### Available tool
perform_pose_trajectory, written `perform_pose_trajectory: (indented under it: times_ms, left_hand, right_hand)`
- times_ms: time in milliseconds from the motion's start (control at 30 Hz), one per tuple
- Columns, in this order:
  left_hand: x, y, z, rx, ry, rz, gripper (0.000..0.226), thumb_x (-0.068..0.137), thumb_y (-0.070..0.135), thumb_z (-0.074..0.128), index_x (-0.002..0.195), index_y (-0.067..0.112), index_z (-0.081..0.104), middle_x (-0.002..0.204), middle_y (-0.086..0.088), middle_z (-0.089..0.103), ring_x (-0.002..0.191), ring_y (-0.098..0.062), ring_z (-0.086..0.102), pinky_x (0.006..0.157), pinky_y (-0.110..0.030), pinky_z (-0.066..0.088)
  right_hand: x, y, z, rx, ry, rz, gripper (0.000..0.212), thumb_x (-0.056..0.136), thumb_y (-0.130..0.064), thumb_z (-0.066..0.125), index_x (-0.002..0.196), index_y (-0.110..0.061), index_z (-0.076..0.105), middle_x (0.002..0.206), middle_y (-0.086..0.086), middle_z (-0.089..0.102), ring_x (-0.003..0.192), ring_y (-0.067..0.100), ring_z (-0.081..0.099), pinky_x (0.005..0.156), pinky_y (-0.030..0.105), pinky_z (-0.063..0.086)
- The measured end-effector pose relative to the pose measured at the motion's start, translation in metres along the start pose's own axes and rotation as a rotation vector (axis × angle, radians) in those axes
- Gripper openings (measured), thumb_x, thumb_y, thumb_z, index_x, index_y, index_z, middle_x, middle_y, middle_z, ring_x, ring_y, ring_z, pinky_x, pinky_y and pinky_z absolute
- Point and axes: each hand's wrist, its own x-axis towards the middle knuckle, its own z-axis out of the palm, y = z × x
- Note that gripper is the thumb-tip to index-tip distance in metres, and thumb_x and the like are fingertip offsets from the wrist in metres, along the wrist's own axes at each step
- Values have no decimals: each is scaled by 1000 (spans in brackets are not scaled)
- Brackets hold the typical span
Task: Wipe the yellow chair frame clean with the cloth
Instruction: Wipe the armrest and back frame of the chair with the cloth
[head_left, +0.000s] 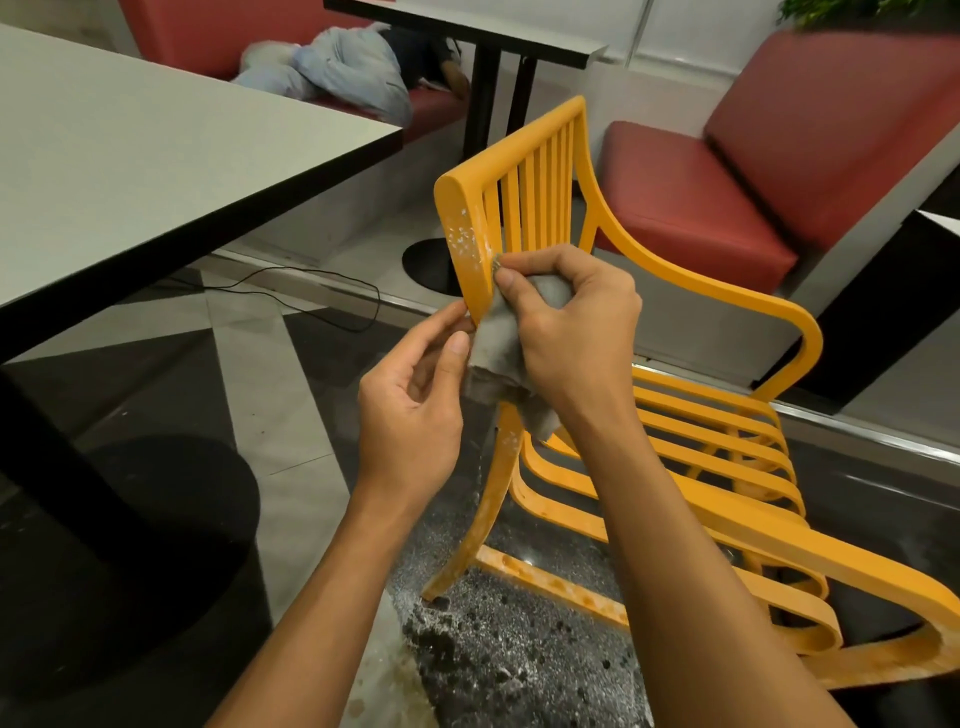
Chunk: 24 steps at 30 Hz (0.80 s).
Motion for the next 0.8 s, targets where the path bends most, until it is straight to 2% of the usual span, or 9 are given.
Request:
perform_pose_trajectory:
  times_ms: [100,233,333,433,567,700,800]
  left_hand:
    - [1,0,-2,-2,-4,-1,34,109,10,56,142,7,65,131,1,74,123,-11,70,100,-31,60]
    - [0,-2,-1,-27,-22,-1,34,110,8,54,142,6,64,129,-2,76,119,-16,73,95,-32,62]
    - [0,0,-1,-15,-15,7,33,109,7,55,140,9,65,128,6,75,122,-8,70,98,-25,59]
    - [1,2,0,-19,-6,7,31,109,6,55,137,12,66,125,12,74,120,-4,70,94,-17,57]
    - [2,-3,0,-36,-12,0,32,109,8,55,140,6,65,126,1,76,118,-13,73,95,-28,61]
    - [1,-1,-1,-27,-9,1,32,109,8,55,139,12,66,127,8,75,121,-8,71,96,-25,60]
    - [3,-1,-2,-37,-9,-3,31,109,8,55,138,11,67,126,5,76,120,-10,72,96,-27,60]
  right_hand:
    - [-10,4,-1,24,-19,-45,7,92,-19,79,98,-22,80,100,-9,75,97,4,70,84,21,57]
    - [-5,7,-6,2,-27,29,7,91,-20,79,94,-27,80,98,-11,76,95,2,70,84,22,59]
    - [0,-1,0,-8,-2,-11,5,92,-22,79,95,-26,80,100,-11,75,97,2,69,85,24,59]
    - [-7,2,0,31,-21,-44,7,92,-19,79,98,-22,80,101,-9,75,99,4,70,84,21,58]
    - [0,3,-4,15,-31,20,6,91,-19,80,93,-25,80,97,-10,76,95,3,70,79,12,55]
    - [3,-5,3,33,14,-53,6,91,-19,79,96,-21,81,101,-8,76,98,5,70,84,20,57]
    - [-4,1,-2,59,-27,-50,7,91,-16,79,98,-19,81,101,-7,76,98,5,70,83,18,57]
